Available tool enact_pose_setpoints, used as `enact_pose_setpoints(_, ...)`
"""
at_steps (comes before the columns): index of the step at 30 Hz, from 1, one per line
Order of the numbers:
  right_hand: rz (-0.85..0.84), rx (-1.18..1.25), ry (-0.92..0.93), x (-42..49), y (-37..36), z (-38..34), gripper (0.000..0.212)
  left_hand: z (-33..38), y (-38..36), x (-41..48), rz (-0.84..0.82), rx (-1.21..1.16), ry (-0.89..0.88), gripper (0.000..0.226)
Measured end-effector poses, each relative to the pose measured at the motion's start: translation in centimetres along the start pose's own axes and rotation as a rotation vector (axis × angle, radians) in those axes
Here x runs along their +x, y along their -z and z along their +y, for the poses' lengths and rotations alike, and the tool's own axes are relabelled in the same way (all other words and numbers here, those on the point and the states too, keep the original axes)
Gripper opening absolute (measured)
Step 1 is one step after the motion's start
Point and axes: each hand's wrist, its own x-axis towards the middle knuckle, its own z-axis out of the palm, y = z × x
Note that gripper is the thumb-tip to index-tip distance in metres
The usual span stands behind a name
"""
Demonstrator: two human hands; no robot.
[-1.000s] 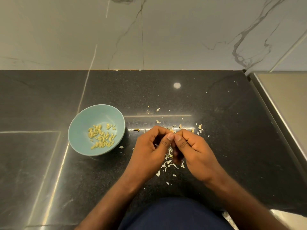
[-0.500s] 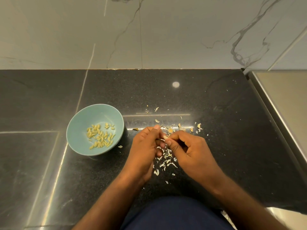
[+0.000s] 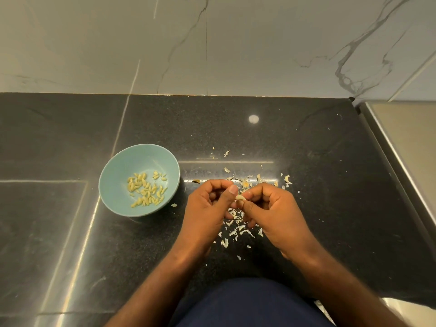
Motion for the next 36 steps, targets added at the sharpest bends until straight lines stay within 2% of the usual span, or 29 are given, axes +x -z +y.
enact_pose_setpoints(3,0.021,-0.083,0.031,-0.1,0.1,-0.3,0.004,-0.1,0.1,0.0,-0.013,0.041,-0.017,0.018)
enact_pose_setpoints(6,0.016,-0.072,0.031,0.0,0.1,-0.2,0.006,-0.2,0.1,0.2,-0.009,-0.016,0.004,0.022)
enact_pose_setpoints(10,0.007,0.100,-0.002,0.1,0.3,0.2,0.008,-0.1,0.1,0.3,-0.028,-0.264,0.108,0.028)
enact_pose_setpoints(14,0.051,0.337,-0.082,0.4,0.4,0.3,0.023,-0.5,0.5,0.7,-0.036,-0.446,0.197,0.034)
enact_pose_setpoints(18,-0.014,0.389,-0.122,0.6,0.1,0.4,0.032,-1.2,0.6,0.8,-0.014,-0.343,0.175,0.038)
enact_pose_setpoints(22,0.012,0.393,-0.152,1.3,-1.0,1.3,0.025,-2.1,0.9,1.0,-0.001,-0.312,0.216,0.039)
enact_pose_setpoints(24,0.021,0.426,-0.196,2.0,-1.6,1.6,0.026,-2.8,1.6,1.1,0.048,-0.306,0.242,0.031)
enact_pose_setpoints(27,0.001,0.401,-0.181,3.3,-3.1,0.8,0.028,-4.3,2.5,1.0,0.155,-0.264,0.259,0.016)
enact_pose_setpoints(33,-0.223,0.128,-0.049,6.0,-9.4,-2.5,0.032,-5.4,3.2,1.0,0.194,-0.261,0.277,0.015)
enact_pose_setpoints(36,-0.259,0.059,-0.020,6.6,-10.7,-2.5,0.026,-5.2,3.4,1.1,0.206,-0.265,0.250,0.013)
